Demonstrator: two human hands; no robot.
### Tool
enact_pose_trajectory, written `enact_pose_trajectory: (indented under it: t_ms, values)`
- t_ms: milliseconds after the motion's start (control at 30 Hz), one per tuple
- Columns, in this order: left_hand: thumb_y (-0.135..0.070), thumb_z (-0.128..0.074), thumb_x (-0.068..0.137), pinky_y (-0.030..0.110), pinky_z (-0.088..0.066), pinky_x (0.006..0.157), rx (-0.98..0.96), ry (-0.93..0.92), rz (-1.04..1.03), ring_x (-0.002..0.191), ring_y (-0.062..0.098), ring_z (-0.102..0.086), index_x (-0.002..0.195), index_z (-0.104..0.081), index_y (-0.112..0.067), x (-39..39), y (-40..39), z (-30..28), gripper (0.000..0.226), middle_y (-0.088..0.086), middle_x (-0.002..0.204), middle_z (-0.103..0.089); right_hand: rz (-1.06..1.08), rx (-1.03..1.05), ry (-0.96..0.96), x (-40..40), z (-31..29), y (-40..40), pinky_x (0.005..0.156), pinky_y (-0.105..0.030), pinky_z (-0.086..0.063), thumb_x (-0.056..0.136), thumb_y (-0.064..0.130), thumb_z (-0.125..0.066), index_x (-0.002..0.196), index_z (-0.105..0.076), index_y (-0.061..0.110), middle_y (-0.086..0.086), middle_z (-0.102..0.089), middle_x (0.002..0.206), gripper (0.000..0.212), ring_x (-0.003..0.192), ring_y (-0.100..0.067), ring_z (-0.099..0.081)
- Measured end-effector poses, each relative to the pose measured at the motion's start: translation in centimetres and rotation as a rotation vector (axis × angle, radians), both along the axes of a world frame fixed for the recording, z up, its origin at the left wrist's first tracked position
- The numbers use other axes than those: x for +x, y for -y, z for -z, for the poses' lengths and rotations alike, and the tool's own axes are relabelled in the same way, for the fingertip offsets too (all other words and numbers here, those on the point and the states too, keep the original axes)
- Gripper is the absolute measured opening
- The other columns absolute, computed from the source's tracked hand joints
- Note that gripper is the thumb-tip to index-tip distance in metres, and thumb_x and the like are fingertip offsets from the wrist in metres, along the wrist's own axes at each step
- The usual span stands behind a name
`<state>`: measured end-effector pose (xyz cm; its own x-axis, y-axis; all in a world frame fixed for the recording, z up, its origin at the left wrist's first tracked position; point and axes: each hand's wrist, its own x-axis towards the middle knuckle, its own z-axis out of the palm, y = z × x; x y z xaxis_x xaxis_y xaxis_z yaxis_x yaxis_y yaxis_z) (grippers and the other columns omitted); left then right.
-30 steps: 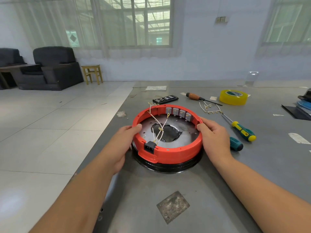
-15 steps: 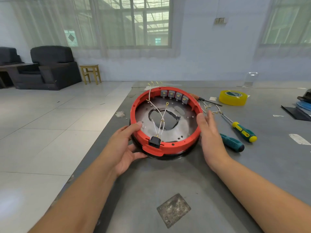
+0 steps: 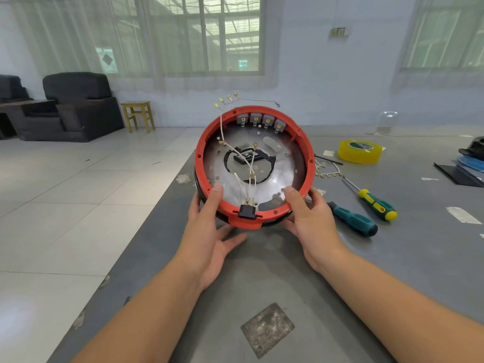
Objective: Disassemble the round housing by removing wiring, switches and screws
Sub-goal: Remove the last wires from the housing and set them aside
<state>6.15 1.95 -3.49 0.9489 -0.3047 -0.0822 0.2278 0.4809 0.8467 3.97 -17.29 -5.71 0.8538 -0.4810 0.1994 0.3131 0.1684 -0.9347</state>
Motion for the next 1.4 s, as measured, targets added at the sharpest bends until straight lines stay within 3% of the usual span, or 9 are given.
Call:
enact_pose_trajectory:
  t_ms: [167,300,467,567,633,767,900,1067,1400]
  values:
    - [-0.043,-0.076,0.093,0.049,-0.064,0.087,0.020,-0.182,0.082,0.099,0.043,-0.077,0.136,-0.062,-0.011,-1.4,1.8,0.4,0.056,0.027,0.128,-0.069,0.070,-0.104,0.037,0.1,-0.4,0.0,0.101,-0.053,-0.052,0.076,0.050,-0.080,0.133,-0.055,0.033,0.001,-0.073,0.118,0.064,0.113,-0.023,-0.069]
    - [-0.024,-0.075,0.096,0.044,-0.066,0.080,-0.063,-0.215,0.062,0.100,0.038,-0.077,0.116,-0.068,-0.002,-0.9,1.7,0.2,0.031,0.027,0.106,-0.077,0.051,-0.182,0.035,-0.1,-0.3,0.1,0.101,-0.048,-0.053,0.077,0.054,-0.080,0.127,-0.054,0.053,0.010,-0.072,0.120,0.057,0.113,-0.017,-0.069]
    - [-0.009,-0.075,0.092,0.036,-0.065,0.071,-0.130,-0.205,-0.010,0.117,0.040,-0.071,0.101,-0.072,0.001,0.1,0.8,0.4,0.014,0.023,0.103,-0.076,-0.023,-0.340,-0.052,-0.2,-0.4,0.3,0.104,-0.044,-0.051,0.079,0.068,-0.071,0.136,-0.052,0.043,0.017,-0.069,0.123,0.065,0.117,-0.010,-0.065]
    - [-0.008,-0.074,0.093,0.034,-0.065,0.071,-0.145,-0.190,-0.040,0.119,0.040,-0.069,0.104,-0.072,0.003,0.5,0.4,0.6,0.016,0.025,0.106,-0.075,0.079,-0.740,-0.096,-1.5,-1.2,1.0,0.090,-0.012,-0.045,0.085,0.086,-0.040,0.137,-0.051,0.047,0.031,-0.064,0.120,0.066,0.106,0.007,-0.062]
    - [-0.007,-0.073,0.093,0.035,-0.065,0.073,-0.169,-0.189,-0.070,0.121,0.039,-0.068,0.113,-0.070,0.006,0.9,0.2,0.7,0.024,0.027,0.119,-0.073,0.310,-1.066,-0.166,-2.1,-1.2,2.9,0.097,-0.023,-0.044,0.095,0.077,-0.029,0.139,-0.057,0.031,0.015,-0.061,0.132,0.069,0.119,-0.006,-0.056]
    - [-0.004,-0.072,0.094,0.038,-0.066,0.077,-0.229,-0.163,-0.120,0.123,0.038,-0.068,0.138,-0.056,0.010,1.5,0.1,1.0,0.048,0.029,0.133,-0.066,0.673,-1.566,-0.645,-3.0,-1.3,6.1,0.098,-0.044,-0.042,0.097,0.047,-0.050,0.130,-0.057,0.021,-0.004,-0.055,0.138,0.042,0.124,-0.031,-0.050]
    - [-0.002,-0.071,0.094,0.040,-0.066,0.078,-0.235,-0.139,-0.126,0.111,0.037,-0.074,0.141,-0.053,0.008,2.1,0.0,1.2,0.052,0.026,0.124,-0.072,0.569,-1.578,-0.884,-2.7,-0.6,6.9,0.092,-0.043,-0.044,0.100,0.046,-0.043,0.122,-0.057,0.020,-0.006,-0.058,0.127,0.037,0.120,-0.029,-0.052]
    - [0.001,-0.071,0.093,0.039,-0.065,0.073,-0.221,-0.116,-0.161,0.107,0.034,-0.076,0.141,-0.052,0.009,3.6,0.1,1.1,0.052,0.023,0.117,-0.075,0.552,-1.693,-0.795,-2.3,-0.4,6.3,0.065,-0.034,-0.035,0.104,0.035,-0.042,0.115,-0.060,0.022,-0.002,-0.061,0.113,0.025,0.104,-0.025,-0.062]
    - [0.000,-0.069,0.096,0.036,-0.065,0.072,-0.184,-0.086,-0.140,0.099,0.029,-0.078,0.137,-0.055,0.012,5.5,0.0,1.7,0.046,0.017,0.097,-0.079,0.498,-1.443,-0.648,-3.0,-0.1,7.6,0.062,-0.040,-0.039,0.108,0.045,-0.024,0.115,-0.049,0.019,-0.007,-0.068,0.103,0.037,0.091,-0.038,-0.064]
